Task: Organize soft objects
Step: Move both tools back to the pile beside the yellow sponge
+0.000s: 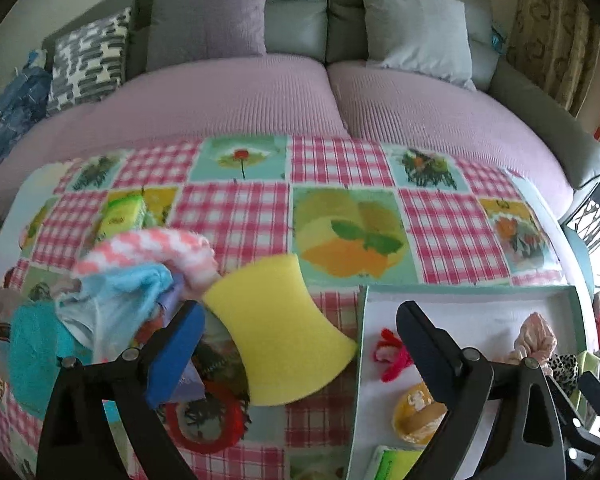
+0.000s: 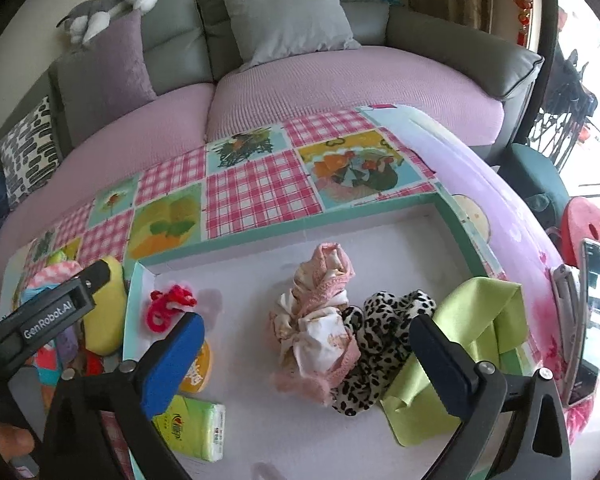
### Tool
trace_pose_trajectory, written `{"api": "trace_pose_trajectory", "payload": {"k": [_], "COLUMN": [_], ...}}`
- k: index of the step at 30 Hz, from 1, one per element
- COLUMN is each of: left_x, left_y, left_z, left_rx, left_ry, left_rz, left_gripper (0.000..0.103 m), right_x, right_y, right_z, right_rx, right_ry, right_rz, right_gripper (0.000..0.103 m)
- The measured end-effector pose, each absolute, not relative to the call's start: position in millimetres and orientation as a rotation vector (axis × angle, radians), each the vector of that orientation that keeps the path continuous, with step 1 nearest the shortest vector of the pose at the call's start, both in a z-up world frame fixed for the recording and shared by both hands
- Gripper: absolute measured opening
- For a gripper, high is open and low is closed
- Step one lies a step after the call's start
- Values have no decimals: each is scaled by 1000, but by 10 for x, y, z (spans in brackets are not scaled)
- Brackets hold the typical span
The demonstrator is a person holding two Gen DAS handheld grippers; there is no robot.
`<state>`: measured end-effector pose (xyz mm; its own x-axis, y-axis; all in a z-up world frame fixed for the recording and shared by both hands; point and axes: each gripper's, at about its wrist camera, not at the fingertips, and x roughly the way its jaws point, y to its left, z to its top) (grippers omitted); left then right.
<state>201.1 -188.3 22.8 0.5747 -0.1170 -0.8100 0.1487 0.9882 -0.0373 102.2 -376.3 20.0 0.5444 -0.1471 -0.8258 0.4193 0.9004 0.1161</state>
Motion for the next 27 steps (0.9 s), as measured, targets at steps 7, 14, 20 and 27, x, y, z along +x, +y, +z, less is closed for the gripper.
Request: {"api": "trace_pose_trajectory", "payload": {"k": [7, 14, 20, 27], "left_x": [1954, 1915, 1891, 1920], "left_y": [-1896, -1848, -1747, -1490], "left_z": [351, 390, 465, 534], "left_rx": [82, 60, 68, 21], "left_ry": [872, 878, 840, 842], "left_rz": [-158, -182, -163, -164], "left_gripper": [97, 97, 97, 97], "right_x": [977, 983, 1024, 1104], "right_y": [-3784, -3757, -3637, -3395], "right_z": [241, 196, 203, 309], "right_rx": [314, 371, 349, 299], "right_ry": [947, 985, 987, 914], "right_rz": [-376, -343, -330, -273], "right_gripper": [103, 103, 103, 103]}}
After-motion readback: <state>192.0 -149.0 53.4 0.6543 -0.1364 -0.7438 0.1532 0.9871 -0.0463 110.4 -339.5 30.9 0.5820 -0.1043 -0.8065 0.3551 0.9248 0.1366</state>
